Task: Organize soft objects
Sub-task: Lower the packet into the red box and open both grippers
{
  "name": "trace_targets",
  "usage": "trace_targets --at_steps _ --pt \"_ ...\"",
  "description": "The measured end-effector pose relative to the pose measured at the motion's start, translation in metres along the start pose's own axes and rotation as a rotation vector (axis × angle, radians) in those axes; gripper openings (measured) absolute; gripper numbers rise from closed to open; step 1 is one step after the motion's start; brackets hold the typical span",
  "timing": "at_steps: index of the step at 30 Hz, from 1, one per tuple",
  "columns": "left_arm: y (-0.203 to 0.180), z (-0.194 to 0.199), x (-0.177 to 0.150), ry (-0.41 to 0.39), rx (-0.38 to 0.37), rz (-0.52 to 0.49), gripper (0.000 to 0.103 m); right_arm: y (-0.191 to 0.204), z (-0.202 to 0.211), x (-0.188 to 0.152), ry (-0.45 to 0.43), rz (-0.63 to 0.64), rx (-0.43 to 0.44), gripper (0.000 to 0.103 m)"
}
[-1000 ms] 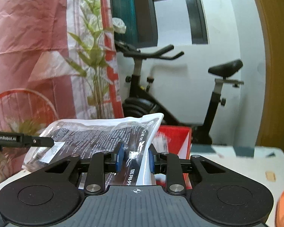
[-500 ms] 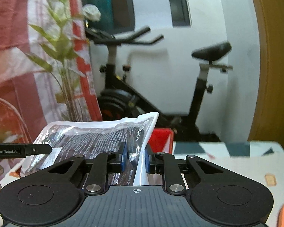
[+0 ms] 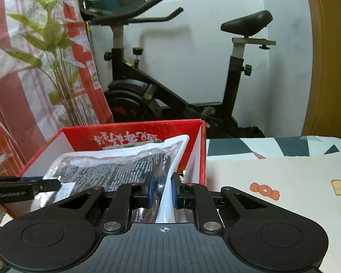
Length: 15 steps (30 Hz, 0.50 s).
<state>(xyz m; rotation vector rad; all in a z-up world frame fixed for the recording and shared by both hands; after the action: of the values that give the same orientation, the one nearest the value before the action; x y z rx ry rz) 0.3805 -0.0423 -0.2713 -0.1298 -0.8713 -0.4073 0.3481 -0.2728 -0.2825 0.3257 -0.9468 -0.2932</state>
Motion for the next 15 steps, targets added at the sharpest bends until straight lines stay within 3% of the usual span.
trace_targets --at_steps 9,15 --pt "0.000 -0.001 0.001 0.012 0.024 -0.047 0.034 0.005 -0.016 -0.004 0.049 0.012 -0.085 0.014" --pt "0.000 0.001 0.004 -0.015 0.002 -0.033 0.042 0.006 -0.018 -0.004 0.074 0.032 -0.119 0.014"
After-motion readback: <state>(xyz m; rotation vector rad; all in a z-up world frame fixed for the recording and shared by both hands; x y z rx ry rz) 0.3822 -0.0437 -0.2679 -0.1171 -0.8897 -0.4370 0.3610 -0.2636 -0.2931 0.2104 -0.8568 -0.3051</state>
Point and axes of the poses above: each gripper's, at about its wrist camera, not at the fingertips, and z roughly against the way its jaws point, y to its left, x to its top, the point moved 9 cm from there along -z, roughly the way its jaws point, and after that the axes turned 13 degrees about -z, right-handed, at the moved point
